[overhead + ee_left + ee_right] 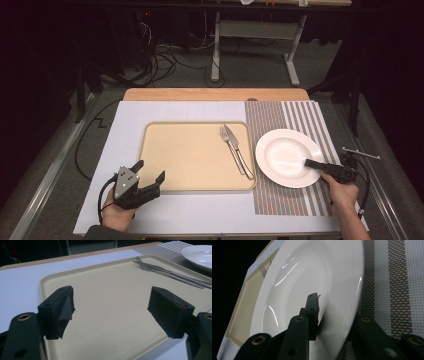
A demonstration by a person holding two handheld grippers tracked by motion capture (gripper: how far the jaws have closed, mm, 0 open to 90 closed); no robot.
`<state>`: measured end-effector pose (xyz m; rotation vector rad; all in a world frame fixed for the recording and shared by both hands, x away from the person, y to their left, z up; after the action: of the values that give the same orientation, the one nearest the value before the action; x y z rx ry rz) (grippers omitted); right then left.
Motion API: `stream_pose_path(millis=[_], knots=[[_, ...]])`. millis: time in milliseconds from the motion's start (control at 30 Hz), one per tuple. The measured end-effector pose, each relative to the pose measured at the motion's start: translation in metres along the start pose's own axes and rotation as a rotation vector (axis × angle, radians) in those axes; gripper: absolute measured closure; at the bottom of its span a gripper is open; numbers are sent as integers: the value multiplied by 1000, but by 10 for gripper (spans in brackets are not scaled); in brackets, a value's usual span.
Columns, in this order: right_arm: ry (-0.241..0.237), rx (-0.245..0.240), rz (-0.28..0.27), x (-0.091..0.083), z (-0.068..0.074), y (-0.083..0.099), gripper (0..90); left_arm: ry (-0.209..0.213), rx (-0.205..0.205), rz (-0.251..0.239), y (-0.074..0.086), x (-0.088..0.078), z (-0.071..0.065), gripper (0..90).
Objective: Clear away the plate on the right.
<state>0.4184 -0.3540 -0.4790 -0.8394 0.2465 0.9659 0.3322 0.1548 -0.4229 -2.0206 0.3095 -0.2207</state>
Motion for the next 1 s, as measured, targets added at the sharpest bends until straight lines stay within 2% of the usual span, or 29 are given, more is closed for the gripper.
stream_pose_path(millis=[100,400,667,767,867,1000], knots=[[1,1,-1,-1,2,0,749,0,0,-1,0,0,0,222],[-30,-22,-52,-8,13,-2,807,3,1,1,0,0,0,222],[-60,-6,-65,-9,16,-3,825,0,3,-2,0,1,1,222],[-62,-9,-66,-9,16,-4,824,2,4,-1,0,1,1,222],[-60,10,-70,-8,16,-4,823,4,1,-3,0,1,0,222],[-56,4,-73,-9,17,-4,822,6,2,-1,1,1,0,222]])
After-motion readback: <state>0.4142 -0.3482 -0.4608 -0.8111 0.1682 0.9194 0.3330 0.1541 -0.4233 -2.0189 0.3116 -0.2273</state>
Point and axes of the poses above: each handheld gripper's, and its own axes: x roughly forward along the jaws, y roughly out of its underside, z roughly to its left, the point moved 6 cm from there along x, roughly forward along the jaws, and after that the axes turned 3 degrees about -z, right-handed, at the moved point
